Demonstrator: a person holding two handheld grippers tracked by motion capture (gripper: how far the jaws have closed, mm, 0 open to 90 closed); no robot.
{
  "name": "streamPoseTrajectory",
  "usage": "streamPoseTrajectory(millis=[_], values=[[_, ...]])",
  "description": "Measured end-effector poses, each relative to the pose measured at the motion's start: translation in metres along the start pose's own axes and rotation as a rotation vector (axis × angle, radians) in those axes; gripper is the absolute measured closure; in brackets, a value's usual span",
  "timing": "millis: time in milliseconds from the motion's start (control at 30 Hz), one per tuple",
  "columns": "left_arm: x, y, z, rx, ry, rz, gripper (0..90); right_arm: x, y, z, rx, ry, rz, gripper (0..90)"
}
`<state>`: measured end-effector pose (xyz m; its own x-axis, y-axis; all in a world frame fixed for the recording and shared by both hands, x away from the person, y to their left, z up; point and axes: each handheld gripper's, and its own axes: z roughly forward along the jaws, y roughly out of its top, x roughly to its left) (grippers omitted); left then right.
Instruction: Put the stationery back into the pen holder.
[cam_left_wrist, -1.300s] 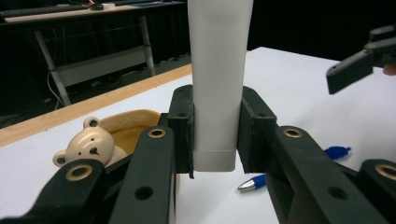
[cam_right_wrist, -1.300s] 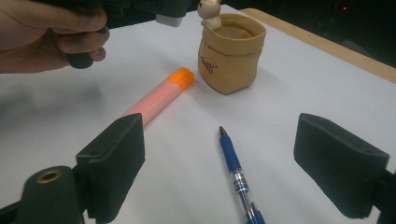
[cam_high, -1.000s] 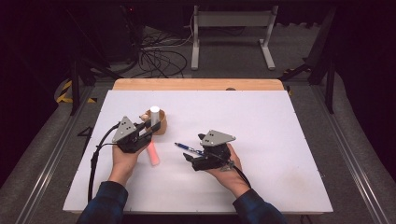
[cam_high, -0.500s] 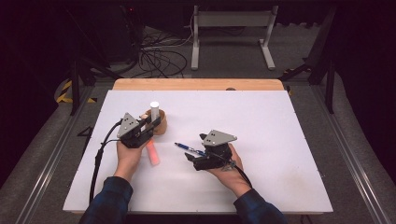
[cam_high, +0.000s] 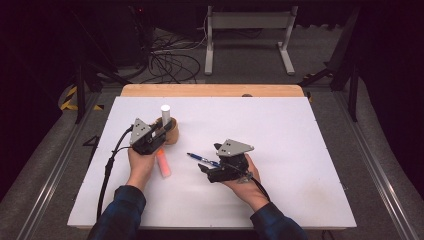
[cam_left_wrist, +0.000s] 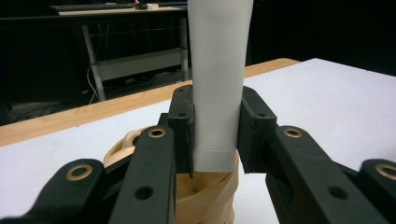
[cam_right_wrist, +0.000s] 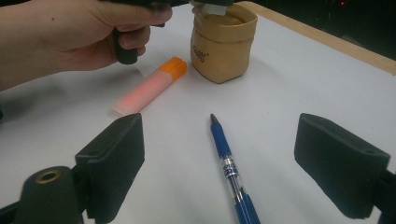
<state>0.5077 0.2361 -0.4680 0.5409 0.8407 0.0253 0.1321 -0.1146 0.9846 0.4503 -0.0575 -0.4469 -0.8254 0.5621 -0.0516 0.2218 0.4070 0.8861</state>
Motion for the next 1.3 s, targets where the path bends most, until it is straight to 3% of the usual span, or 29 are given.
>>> streamPoseTrajectory(millis=[900,1100,1300], values=[[-0.006,-0.007,0.008,0.028,0.046,0.044,70.7,-0.003,-0.001,-0.001,-0.003,-0.004,0.012,16.8],[-0.008,-0.008,0.009,0.034,0.072,0.083,70.6,-0.003,-0.001,-0.001,-0.007,-0.006,0.009,17.0],[-0.009,-0.012,0.01,-0.004,0.075,0.104,70.6,-0.002,-0.001,-0.001,-0.006,-0.005,0.006,17.1]])
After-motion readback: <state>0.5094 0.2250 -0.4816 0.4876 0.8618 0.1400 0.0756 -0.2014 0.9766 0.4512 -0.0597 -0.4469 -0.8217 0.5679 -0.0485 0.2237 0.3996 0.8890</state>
